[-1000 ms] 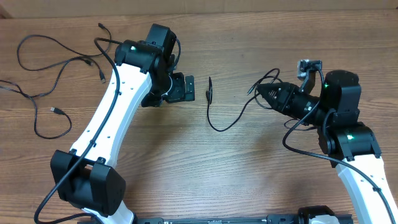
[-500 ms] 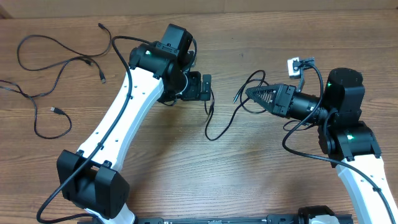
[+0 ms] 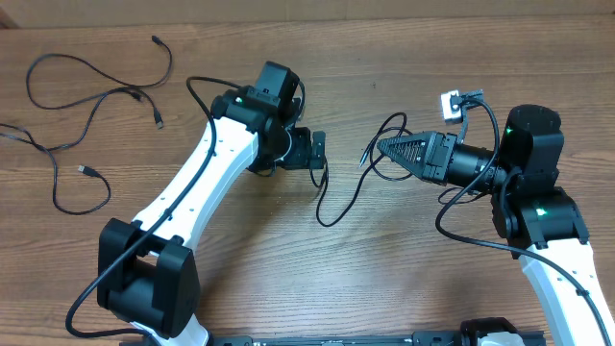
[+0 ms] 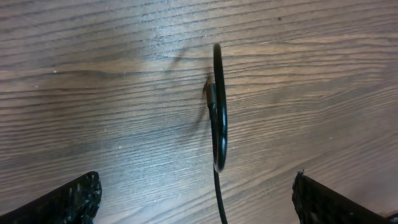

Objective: Untangle cables

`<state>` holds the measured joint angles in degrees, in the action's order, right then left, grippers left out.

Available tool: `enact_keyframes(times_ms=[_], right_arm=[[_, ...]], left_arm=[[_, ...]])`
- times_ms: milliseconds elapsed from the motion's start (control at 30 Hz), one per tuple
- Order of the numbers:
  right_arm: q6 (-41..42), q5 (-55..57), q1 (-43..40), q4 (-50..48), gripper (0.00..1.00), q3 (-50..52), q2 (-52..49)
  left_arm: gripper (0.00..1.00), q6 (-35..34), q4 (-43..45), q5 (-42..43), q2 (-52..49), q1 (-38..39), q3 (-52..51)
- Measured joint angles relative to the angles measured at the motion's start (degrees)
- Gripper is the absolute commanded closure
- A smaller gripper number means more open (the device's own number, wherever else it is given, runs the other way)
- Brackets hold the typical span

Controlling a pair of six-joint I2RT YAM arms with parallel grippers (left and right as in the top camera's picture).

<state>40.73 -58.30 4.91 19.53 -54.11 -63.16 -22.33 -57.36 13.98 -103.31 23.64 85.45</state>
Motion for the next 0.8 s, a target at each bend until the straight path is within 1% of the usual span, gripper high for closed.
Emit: enact_keyframes(times_ms=[100,200,333,367,700,800], right_arm=[[0.02,0.04,0.00,0.00,0.96,0.00,0.00],[0.02,0.07,0.00,0.00,0.96,0.00,0.00],[-0.02,0.04,0.00,-0.02,0.96,0.00,0.00],[0.02,0.04,0.00,-0.02,0.96,0.00,0.00],[-0.02,0.26,0.00,0.24,0.96,0.00,0.00],[0.00,0.26,0.00,0.28,0.96,0.00,0.00]], left_arm=[[0.11,-0.59,2.05,0.00,0.00,0.31,-1.84],[0.14,-1.68,5.86,0.02,0.00,0.76,-3.65],[0.27,-2.69,9.51,0.07,0.00,1.44,-5.81],[0.29,-2.93,10.10,0.20,0.00,1.62,-6.32],[0.40,-3.93,12.61,0.37,0.00,2.64,-7.54],[0.41,-4.48,13.16,0.04,0.00,2.64,-7.54]])
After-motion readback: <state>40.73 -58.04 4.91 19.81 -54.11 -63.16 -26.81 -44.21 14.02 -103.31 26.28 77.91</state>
